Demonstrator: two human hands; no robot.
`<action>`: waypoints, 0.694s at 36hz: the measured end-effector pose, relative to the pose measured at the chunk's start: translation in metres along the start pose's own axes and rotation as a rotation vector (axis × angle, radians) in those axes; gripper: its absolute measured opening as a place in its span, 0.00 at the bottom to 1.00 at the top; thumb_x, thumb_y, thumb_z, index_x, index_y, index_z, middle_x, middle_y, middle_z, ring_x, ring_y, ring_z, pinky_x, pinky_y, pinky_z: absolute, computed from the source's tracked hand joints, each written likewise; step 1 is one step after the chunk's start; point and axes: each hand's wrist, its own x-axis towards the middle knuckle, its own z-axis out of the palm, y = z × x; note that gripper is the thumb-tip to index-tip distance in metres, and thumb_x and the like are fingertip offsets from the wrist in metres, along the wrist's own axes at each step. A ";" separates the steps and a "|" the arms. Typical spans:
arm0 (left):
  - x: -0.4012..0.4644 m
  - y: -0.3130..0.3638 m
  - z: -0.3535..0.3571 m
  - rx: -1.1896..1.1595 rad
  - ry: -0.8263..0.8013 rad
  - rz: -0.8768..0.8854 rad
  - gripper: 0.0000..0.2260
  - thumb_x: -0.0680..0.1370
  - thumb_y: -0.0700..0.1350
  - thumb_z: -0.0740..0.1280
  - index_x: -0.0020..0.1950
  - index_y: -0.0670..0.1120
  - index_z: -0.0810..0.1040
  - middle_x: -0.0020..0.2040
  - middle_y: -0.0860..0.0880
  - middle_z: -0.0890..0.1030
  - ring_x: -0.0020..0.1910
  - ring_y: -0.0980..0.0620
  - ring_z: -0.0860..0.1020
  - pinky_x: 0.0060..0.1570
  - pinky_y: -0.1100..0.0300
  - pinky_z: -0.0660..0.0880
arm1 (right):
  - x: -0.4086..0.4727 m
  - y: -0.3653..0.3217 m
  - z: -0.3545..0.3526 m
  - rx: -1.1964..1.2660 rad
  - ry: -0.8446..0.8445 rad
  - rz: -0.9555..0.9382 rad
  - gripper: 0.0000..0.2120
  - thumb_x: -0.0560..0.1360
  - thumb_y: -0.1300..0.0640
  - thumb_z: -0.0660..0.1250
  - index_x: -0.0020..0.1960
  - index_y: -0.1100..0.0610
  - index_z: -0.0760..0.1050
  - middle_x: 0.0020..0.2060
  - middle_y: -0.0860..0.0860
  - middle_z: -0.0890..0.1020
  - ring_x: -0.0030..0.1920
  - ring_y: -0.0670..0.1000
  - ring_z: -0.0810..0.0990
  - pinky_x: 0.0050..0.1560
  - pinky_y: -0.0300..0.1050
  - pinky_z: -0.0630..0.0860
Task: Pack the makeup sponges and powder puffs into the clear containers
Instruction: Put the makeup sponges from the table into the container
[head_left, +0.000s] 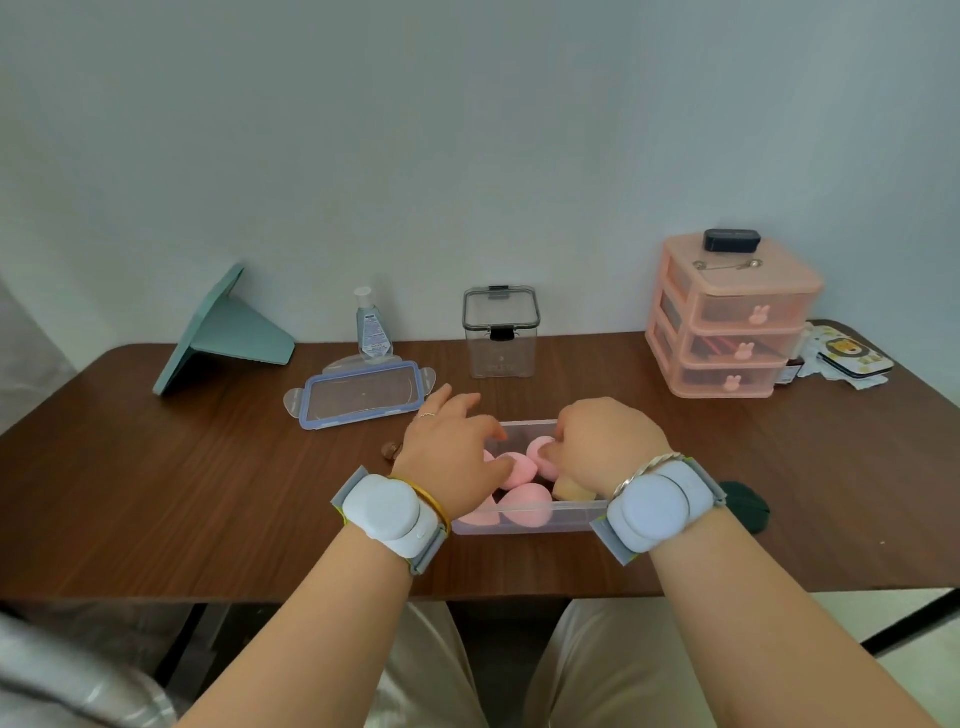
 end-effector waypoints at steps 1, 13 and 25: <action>0.001 0.002 0.001 0.007 -0.023 0.002 0.17 0.77 0.58 0.64 0.65 0.58 0.77 0.79 0.50 0.60 0.79 0.45 0.48 0.76 0.46 0.50 | 0.000 -0.001 0.003 0.003 -0.005 0.010 0.11 0.76 0.48 0.62 0.50 0.54 0.79 0.35 0.48 0.76 0.37 0.49 0.76 0.38 0.42 0.70; 0.001 0.008 0.011 -0.019 -0.074 -0.014 0.15 0.78 0.60 0.63 0.62 0.59 0.79 0.77 0.52 0.62 0.79 0.45 0.48 0.75 0.45 0.49 | -0.001 -0.003 0.010 0.020 -0.007 -0.002 0.12 0.79 0.52 0.60 0.58 0.55 0.77 0.47 0.52 0.80 0.43 0.51 0.76 0.43 0.42 0.69; 0.007 0.008 0.014 0.046 -0.045 -0.029 0.19 0.75 0.64 0.64 0.58 0.53 0.78 0.71 0.50 0.70 0.75 0.44 0.58 0.72 0.46 0.60 | -0.007 0.004 0.000 0.139 0.117 -0.046 0.11 0.78 0.48 0.59 0.56 0.54 0.68 0.40 0.50 0.77 0.39 0.51 0.78 0.42 0.46 0.77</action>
